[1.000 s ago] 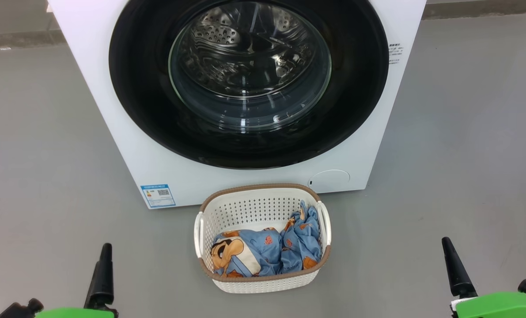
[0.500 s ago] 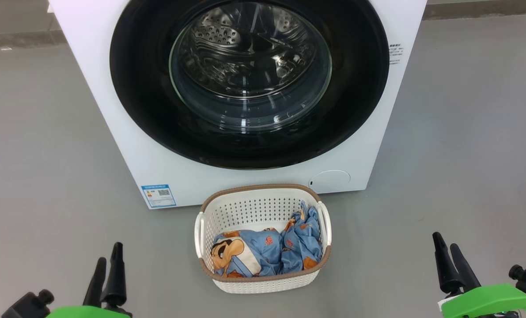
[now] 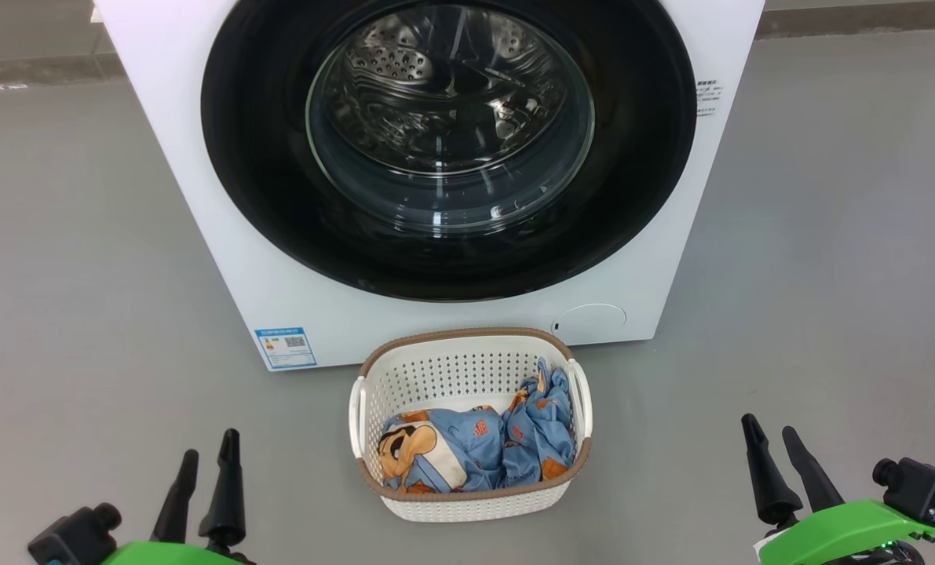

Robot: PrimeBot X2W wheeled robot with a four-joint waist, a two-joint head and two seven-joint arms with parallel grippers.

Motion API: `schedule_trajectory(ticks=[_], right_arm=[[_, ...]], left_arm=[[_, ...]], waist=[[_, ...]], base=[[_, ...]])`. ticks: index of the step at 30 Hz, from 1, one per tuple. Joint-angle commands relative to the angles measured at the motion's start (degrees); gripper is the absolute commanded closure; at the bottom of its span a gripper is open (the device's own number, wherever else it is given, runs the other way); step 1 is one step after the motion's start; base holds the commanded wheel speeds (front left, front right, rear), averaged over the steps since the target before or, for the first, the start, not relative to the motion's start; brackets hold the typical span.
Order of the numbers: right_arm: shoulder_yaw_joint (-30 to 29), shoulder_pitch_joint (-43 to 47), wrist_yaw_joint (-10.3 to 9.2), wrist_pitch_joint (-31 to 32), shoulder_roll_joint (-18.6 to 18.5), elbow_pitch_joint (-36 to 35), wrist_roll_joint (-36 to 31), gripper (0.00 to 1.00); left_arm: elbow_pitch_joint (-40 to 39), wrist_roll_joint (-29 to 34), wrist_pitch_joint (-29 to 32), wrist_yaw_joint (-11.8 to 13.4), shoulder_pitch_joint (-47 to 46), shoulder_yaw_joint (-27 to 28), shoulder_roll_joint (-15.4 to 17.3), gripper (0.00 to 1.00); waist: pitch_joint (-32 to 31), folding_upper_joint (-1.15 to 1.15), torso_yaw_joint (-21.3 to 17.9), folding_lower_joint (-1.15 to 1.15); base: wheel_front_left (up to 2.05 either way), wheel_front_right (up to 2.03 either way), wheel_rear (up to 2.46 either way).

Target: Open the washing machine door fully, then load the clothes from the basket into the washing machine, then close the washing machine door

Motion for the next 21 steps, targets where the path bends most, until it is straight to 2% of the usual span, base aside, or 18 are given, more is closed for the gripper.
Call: schedule_trajectory(ticks=[1,21], right_arm=[[1.3,-2.7,0.06,-0.8,-0.5,-1.9,-2.5,0.0],[2.6,-2.5,0.07,-1.8,-0.5,-4.0,-15.9,0.0]], left_arm=[[-1.1,1.9,-0.8,-0.2,-2.8,0.8,1.2,0.0],[2.2,12.4,-4.0,0.0,-4.1,-1.6,2.0,0.0]], waist=[[0.0,0.0,0.0,-0.01],[-0.4,0.0,0.4,-0.01]], base=[[0.0,0.0,0.0],[0.0,0.0,0.0]])
